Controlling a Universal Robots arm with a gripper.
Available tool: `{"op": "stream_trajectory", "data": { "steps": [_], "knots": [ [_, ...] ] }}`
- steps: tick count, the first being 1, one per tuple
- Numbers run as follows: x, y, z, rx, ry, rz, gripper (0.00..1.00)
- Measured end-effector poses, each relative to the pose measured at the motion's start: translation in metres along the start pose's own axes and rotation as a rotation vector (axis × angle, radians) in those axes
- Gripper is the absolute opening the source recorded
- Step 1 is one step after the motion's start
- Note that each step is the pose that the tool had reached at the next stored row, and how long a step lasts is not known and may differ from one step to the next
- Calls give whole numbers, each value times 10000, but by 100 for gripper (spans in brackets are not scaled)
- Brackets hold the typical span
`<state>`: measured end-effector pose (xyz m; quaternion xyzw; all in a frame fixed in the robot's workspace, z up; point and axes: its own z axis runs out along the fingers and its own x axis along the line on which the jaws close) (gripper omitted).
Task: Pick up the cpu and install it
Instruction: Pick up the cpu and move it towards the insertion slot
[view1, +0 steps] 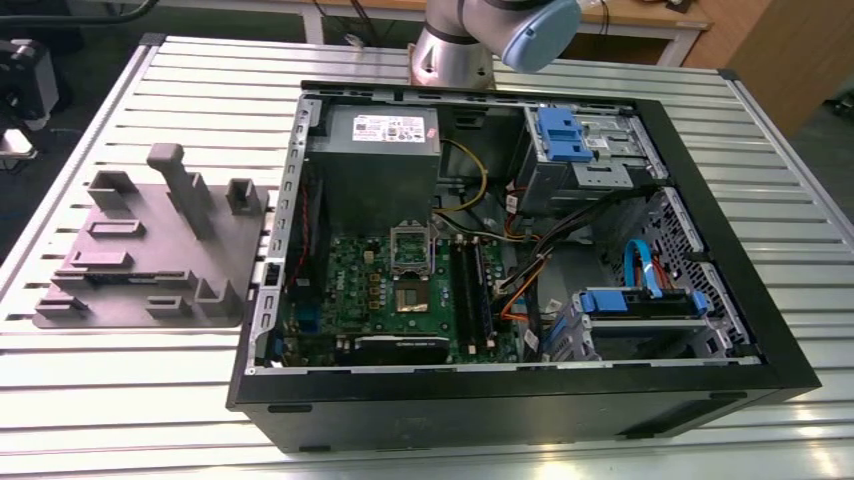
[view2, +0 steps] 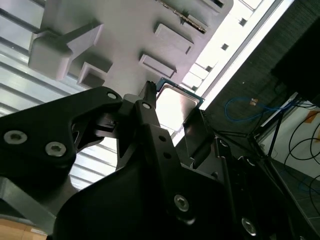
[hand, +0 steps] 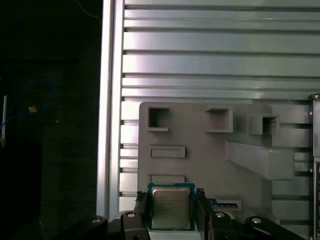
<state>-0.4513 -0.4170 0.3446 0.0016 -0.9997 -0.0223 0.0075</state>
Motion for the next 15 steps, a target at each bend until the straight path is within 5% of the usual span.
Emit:
{"op": "stream_trajectory", "data": {
  "steps": [9,15],
  "knots": [
    [6,9,-202,6,-4,0,47],
    [7,10,-224,4,-6,0,47]
  ]
}}
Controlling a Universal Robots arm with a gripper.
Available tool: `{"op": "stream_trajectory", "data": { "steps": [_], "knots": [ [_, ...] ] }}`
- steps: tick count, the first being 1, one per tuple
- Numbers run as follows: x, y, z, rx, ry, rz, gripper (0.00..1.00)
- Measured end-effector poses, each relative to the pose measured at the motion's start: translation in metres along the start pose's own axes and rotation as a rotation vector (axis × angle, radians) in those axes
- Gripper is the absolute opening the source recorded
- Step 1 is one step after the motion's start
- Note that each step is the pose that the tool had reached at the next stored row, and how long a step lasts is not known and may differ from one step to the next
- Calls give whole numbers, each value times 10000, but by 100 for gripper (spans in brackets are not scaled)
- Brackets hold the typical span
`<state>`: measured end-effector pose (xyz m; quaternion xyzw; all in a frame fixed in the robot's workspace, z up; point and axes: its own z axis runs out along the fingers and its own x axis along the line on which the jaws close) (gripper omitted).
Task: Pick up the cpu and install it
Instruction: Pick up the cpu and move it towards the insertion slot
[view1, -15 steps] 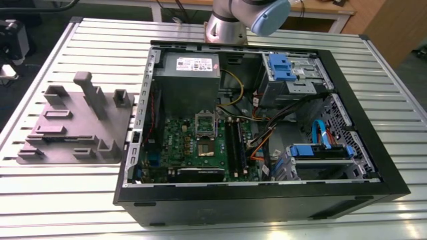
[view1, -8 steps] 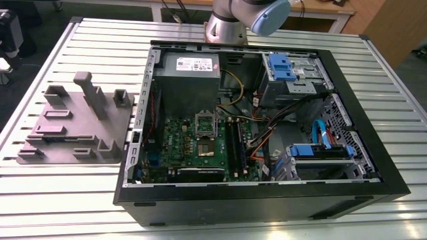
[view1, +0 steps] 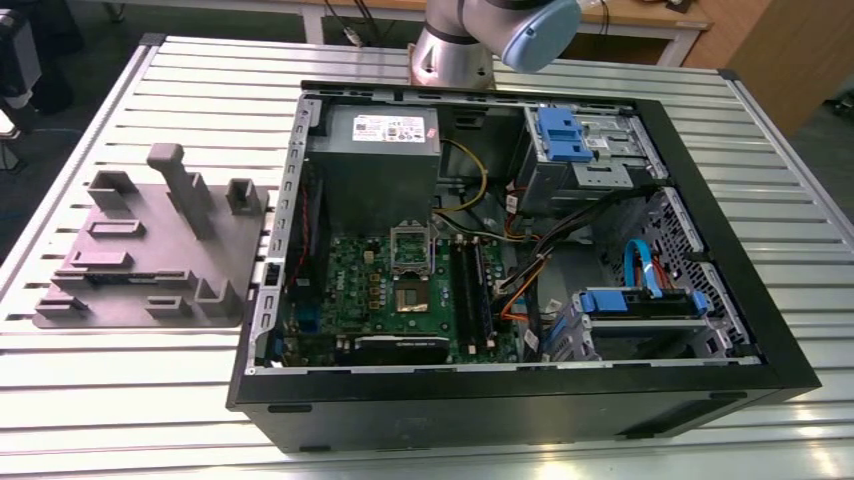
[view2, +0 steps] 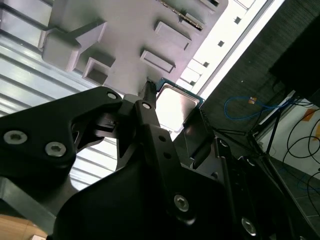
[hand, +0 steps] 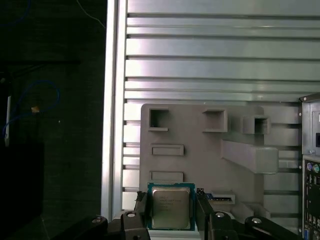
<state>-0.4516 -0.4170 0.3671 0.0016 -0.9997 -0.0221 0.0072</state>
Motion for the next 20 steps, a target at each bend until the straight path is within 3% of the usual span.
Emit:
{"op": "stream_trajectory", "data": {
  "steps": [4,9,20],
  "knots": [
    [-8,1,-3,1,3,0,47],
    [-81,0,-2,-2,1,0,47],
    [-174,-1,-1,-1,1,0,47]
  ]
}}
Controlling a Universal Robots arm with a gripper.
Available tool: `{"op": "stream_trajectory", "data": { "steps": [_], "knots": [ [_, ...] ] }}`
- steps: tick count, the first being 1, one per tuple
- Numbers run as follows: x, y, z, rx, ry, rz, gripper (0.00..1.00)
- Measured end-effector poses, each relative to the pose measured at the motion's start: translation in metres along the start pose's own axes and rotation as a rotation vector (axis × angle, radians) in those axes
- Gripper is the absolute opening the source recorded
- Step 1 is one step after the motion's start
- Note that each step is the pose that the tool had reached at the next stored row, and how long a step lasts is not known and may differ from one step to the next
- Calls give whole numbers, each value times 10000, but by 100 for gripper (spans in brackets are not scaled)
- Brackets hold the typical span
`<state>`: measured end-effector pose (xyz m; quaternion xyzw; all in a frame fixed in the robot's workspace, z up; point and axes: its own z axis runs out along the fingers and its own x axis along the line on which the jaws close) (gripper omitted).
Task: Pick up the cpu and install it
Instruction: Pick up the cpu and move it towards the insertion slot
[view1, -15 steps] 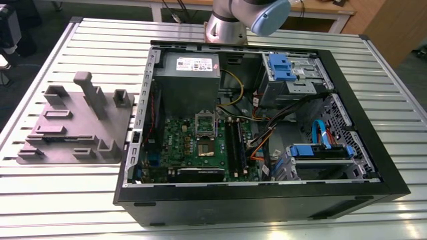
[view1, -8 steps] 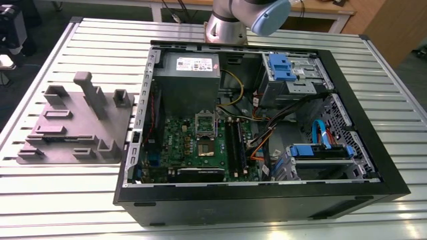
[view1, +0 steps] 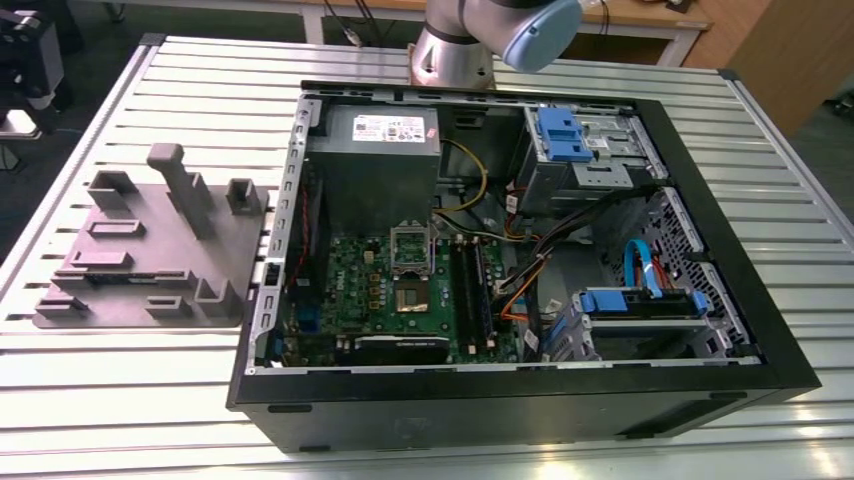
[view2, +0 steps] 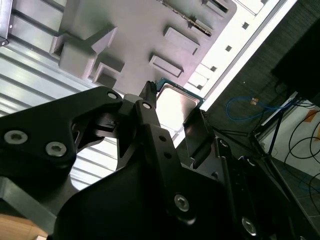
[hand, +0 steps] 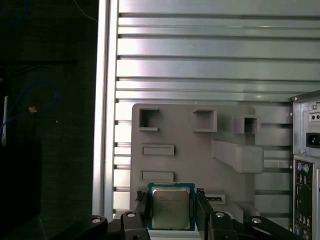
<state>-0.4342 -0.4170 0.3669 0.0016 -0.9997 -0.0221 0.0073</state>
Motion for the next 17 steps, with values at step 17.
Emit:
{"op": "stream_trajectory", "data": {
  "steps": [17],
  "knots": [
    [-175,-1,4,0,0,0,47]
  ]
}}
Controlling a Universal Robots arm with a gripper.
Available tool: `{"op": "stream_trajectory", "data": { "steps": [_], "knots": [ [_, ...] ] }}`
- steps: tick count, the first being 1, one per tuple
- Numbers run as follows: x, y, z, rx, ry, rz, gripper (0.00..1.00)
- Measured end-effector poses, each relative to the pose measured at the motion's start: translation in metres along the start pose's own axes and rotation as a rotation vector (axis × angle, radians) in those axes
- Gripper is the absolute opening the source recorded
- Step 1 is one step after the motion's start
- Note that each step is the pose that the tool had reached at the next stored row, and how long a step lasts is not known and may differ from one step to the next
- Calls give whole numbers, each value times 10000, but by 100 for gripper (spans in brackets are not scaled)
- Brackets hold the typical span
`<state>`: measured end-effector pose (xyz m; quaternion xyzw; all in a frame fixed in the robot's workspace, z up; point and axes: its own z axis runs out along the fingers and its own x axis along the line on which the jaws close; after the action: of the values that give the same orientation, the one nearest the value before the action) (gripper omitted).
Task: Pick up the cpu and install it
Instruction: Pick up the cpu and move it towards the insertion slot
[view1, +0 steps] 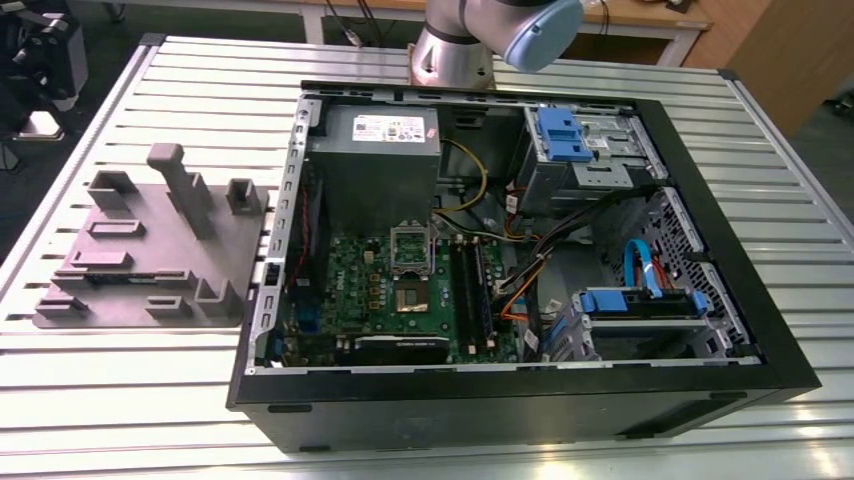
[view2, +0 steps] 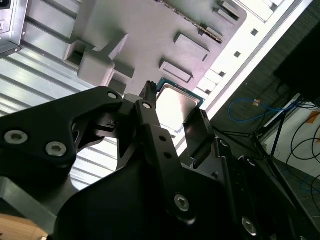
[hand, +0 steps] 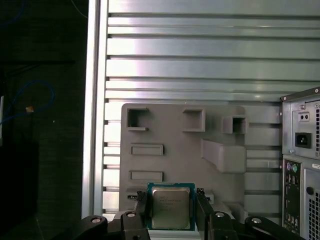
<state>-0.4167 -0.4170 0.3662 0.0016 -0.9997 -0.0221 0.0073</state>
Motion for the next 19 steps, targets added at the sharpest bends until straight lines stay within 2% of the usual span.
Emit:
{"op": "stream_trajectory", "data": {
  "steps": [13,15,19],
  "knots": [
    [-29,0,0,0,0,0,47],
    [-60,0,-1,-1,0,0,47],
    [-69,0,-1,-1,0,0,47]
  ]
}}
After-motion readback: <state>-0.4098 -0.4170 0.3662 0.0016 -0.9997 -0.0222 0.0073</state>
